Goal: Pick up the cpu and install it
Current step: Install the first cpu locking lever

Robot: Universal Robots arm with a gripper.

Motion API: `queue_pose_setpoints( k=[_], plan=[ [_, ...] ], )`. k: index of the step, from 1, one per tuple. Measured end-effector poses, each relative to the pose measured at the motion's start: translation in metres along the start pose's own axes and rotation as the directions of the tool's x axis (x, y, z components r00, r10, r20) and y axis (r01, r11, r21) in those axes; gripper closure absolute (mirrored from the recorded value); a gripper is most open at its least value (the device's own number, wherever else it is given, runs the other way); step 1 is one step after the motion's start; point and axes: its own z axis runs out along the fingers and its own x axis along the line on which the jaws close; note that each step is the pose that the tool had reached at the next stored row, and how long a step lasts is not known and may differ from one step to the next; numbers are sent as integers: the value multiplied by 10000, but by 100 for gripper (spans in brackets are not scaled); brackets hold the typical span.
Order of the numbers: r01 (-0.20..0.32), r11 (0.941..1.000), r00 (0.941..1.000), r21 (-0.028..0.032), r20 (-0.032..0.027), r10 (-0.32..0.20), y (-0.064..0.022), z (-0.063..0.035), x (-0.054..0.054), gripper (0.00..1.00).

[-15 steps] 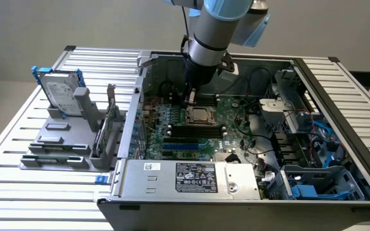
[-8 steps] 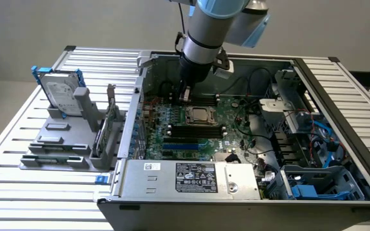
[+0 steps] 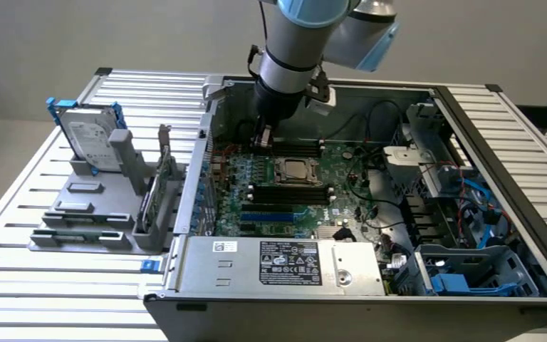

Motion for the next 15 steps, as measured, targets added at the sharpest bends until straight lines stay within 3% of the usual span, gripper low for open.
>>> queue_pose_setpoints(
  k=[6,11,15],
  plan=[
    [-239,9997,9994,-21,-265,238,-105,14,-10,89],
    [-559,9984,9976,-61,-425,556,-164,26,-17,89],
    [-1036,9945,9932,-131,-541,1028,-171,26,-17,89]
  ],
)
